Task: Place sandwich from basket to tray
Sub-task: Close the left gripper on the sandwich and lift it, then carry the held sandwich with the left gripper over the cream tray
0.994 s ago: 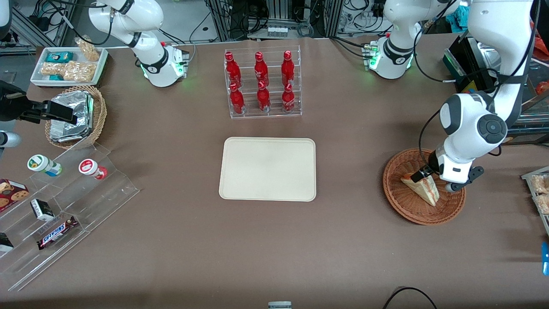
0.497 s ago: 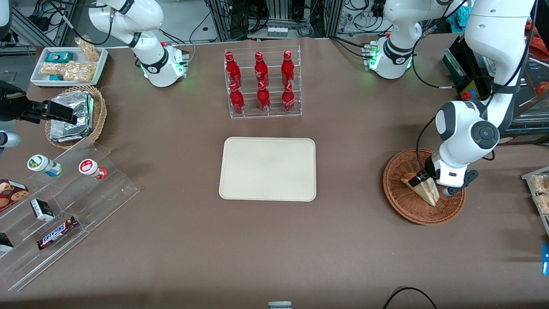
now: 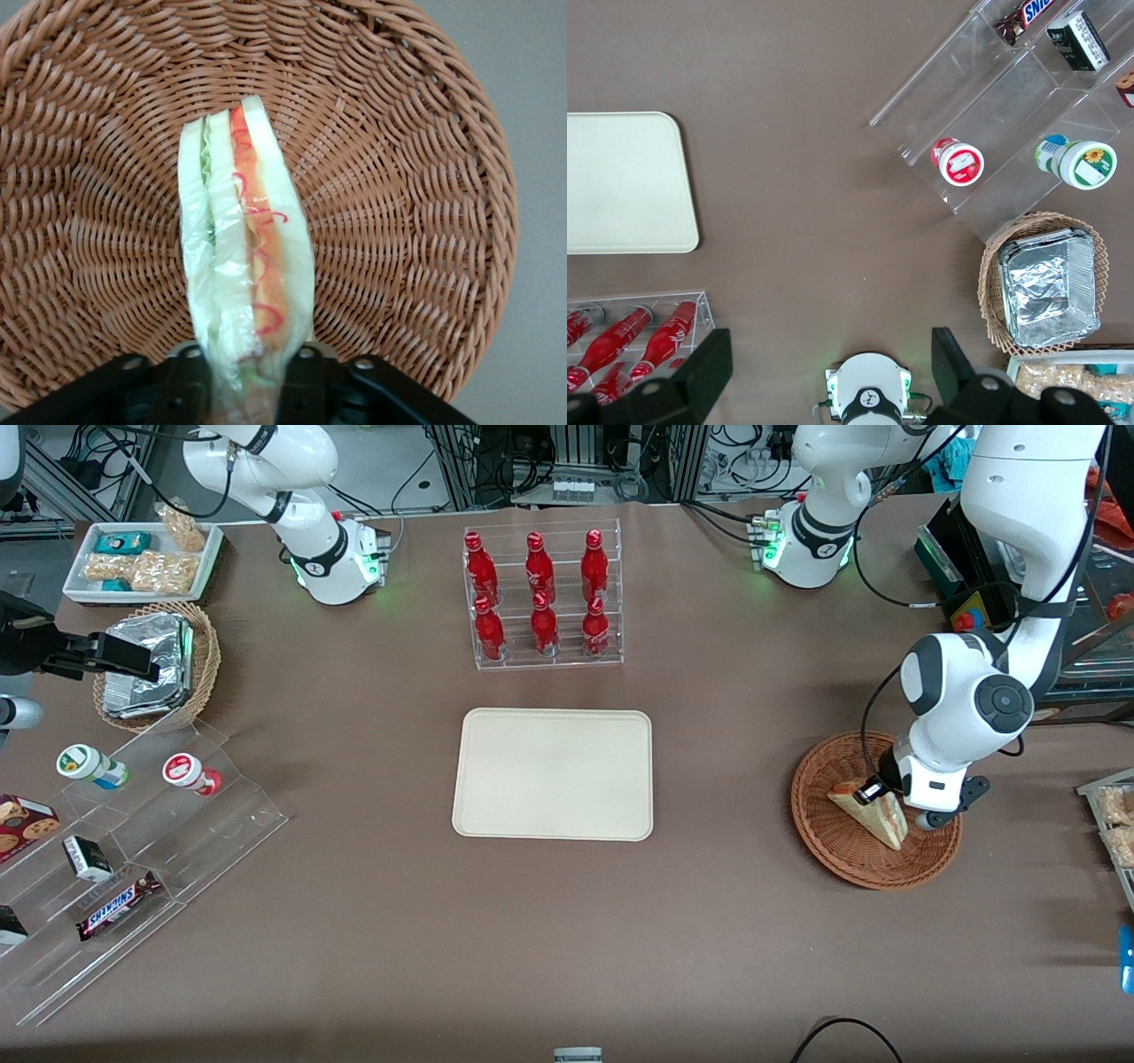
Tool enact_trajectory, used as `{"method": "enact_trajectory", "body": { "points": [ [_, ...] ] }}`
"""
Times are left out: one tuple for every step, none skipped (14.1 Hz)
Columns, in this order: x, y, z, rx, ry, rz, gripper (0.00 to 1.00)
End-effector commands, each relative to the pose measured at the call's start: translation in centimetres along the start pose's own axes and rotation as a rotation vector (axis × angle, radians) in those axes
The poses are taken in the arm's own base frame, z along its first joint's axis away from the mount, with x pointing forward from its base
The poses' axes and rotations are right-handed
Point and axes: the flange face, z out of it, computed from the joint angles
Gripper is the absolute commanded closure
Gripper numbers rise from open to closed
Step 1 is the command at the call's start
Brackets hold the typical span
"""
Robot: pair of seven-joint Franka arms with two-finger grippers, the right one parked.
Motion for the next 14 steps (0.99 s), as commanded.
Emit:
{"method": "enact_trajectory", "body": {
  "points": [
    [-0.1,0.8,-1.1,0.021,-0.012,0.022,0.8],
    [-0.8,1.2,-2.4,0.031,-0.021,0.045,0.81],
    [-1.9,2.2,-3.7,0.05,-0.037,0.077,0.83],
    [-2.7,3.3,-5.2,0.066,-0.052,0.114,0.83],
    [-4.0,4.8,-6.7,0.102,-0.092,0.164,0.84],
    [-5.7,6.7,-8.2,0.142,-0.135,0.206,0.85],
    [-7.6,8.6,-9.3,0.18,-0.174,0.246,0.85],
    [-9.7,10.9,-10.4,0.203,-0.192,0.29,0.85],
    [-11.8,13.2,-11.3,0.208,-0.207,0.337,0.85],
    [-13.4,14.9,-11.6,0.202,-0.212,0.359,0.85],
    [-16.2,17.1,-11.3,0.18,-0.232,0.389,0.84],
    [-18.1,19.0,-10.9,0.158,-0.249,0.418,0.84],
    [-20.3,21.0,-10.2,0.139,-0.256,0.454,0.84],
    [-22.3,22.9,-9.8,0.112,-0.257,0.483,0.84]
  ]
}}
